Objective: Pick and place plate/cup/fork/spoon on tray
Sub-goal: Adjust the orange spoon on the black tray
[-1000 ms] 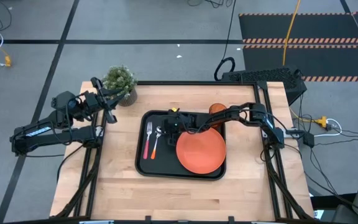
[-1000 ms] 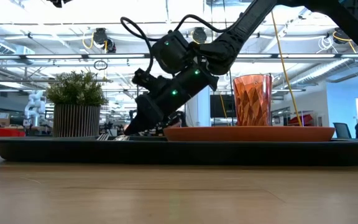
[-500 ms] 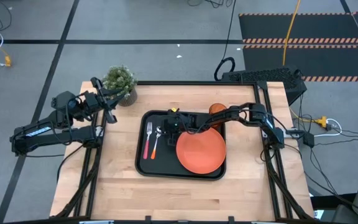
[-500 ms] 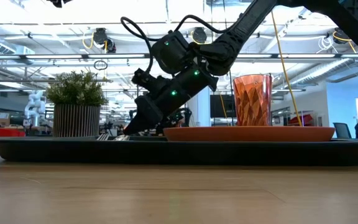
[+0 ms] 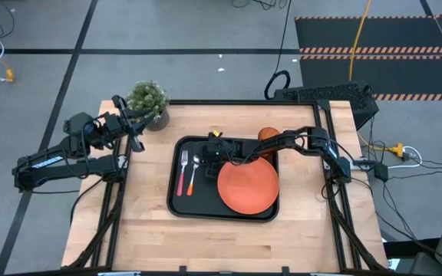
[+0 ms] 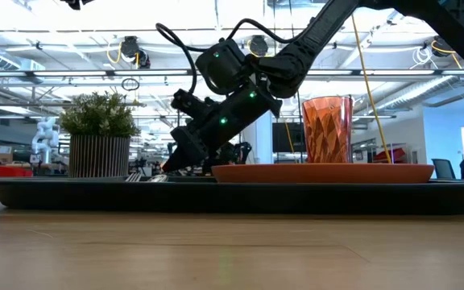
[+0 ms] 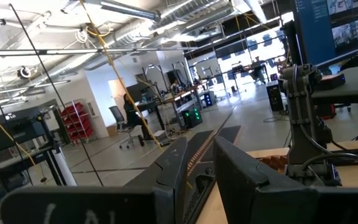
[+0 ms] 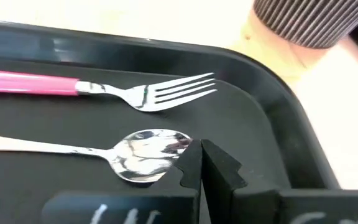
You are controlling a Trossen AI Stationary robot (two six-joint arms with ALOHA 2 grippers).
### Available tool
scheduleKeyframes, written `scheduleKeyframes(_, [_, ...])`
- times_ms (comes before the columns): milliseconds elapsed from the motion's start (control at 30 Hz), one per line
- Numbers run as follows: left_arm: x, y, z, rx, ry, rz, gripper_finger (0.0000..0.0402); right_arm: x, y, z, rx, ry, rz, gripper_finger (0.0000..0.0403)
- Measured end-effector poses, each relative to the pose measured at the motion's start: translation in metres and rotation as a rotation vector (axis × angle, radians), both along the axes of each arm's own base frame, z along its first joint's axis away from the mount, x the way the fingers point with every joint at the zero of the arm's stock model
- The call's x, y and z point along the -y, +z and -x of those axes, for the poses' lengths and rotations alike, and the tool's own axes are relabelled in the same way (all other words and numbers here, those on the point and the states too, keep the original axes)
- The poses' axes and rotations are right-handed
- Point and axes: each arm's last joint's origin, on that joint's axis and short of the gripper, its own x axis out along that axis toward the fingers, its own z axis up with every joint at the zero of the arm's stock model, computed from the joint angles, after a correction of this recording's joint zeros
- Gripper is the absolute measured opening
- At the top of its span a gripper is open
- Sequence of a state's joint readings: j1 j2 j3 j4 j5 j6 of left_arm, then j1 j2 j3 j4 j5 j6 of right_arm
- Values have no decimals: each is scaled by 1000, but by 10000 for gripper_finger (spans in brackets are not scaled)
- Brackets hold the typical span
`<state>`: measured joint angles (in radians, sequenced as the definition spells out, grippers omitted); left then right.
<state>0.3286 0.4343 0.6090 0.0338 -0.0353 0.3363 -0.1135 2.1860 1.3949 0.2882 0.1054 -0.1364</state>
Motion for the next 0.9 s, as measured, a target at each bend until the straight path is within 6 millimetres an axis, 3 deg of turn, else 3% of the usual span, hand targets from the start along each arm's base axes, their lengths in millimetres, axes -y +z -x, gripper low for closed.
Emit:
scheduleKeyframes(367, [0, 0, 0, -1, 0, 0, 81, -6, 1, -2, 25, 103, -51, 0])
scheduleKeyframes(567, [0, 0, 0, 0, 0, 0, 81, -7, -18, -3, -8, 84, -64, 0])
scheduleKeyframes(900, [0, 0, 0, -2, 0, -1, 81, -6, -14, -5, 36, 55, -26, 0])
